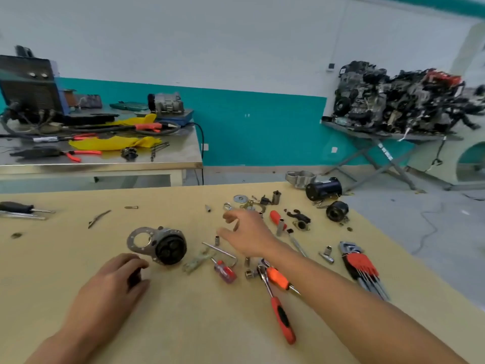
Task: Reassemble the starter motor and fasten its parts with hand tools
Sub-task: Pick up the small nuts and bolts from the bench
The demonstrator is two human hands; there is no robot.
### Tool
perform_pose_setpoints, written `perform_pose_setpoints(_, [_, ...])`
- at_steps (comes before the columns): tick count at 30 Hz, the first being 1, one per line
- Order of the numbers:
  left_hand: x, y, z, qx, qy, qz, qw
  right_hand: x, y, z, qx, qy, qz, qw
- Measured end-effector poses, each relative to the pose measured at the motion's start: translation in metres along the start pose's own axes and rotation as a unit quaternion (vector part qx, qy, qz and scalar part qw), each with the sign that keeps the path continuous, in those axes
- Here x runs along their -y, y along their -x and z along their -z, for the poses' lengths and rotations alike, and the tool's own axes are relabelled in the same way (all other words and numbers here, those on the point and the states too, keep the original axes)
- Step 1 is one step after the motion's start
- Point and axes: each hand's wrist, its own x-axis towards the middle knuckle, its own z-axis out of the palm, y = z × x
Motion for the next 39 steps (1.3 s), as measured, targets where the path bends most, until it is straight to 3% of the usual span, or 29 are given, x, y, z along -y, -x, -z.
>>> perform_pose_setpoints(3, [0.002, -0.002, -0.004, -0.090, 0.009, -0.015, 0.996, -0.044, -0.004, 0.072, -0.136, 0.009, -0.040, 0.990])
perform_pose_setpoints(5, [-0.009, -0.010, -0.004, -0.118, 0.025, -0.047, 0.992, -0.084, -0.005, 0.122, -0.224, 0.044, -0.134, 0.964])
perform_pose_setpoints(7, [-0.034, -0.022, -0.008, -0.133, 0.038, -0.093, 0.986, -0.128, -0.002, 0.160, -0.255, 0.065, -0.233, 0.936])
perform_pose_setpoints(9, [-0.071, -0.032, -0.013, -0.130, 0.072, -0.139, 0.979, -0.170, 0.000, 0.177, -0.219, 0.070, -0.300, 0.926])
perform_pose_setpoints(14, [-0.147, -0.055, -0.031, -0.047, 0.134, -0.221, 0.965, -0.224, -0.018, 0.173, -0.108, 0.088, -0.314, 0.939])
perform_pose_setpoints(19, [-0.180, -0.089, -0.053, 0.013, 0.155, -0.213, 0.965, -0.255, -0.036, 0.168, -0.069, 0.110, -0.302, 0.944])
perform_pose_setpoints(24, [-0.192, -0.112, -0.072, 0.064, 0.179, -0.171, 0.967, -0.255, -0.029, 0.166, -0.095, 0.115, -0.284, 0.947])
perform_pose_setpoints(28, [-0.190, -0.116, -0.062, 0.074, 0.176, -0.163, 0.968, -0.216, -0.015, 0.163, -0.168, 0.108, -0.202, 0.959])
perform_pose_setpoints(31, [-0.192, -0.117, -0.037, 0.137, 0.298, -0.055, 0.943, -0.157, -0.008, 0.152, -0.204, 0.126, -0.069, 0.968])
perform_pose_setpoints(34, [-0.191, -0.117, -0.012, 0.246, 0.405, 0.039, 0.880, -0.077, 0.004, 0.128, -0.160, 0.085, 0.116, 0.977])
perform_pose_setpoints(36, [-0.181, -0.112, 0.005, 0.275, 0.442, 0.032, 0.853, -0.024, 0.014, 0.102, -0.097, 0.081, 0.224, 0.966])
perform_pose_setpoints(39, [-0.145, -0.093, 0.029, 0.248, 0.421, -0.010, 0.872, 0.028, 0.019, 0.058, -0.030, 0.102, 0.310, 0.945])
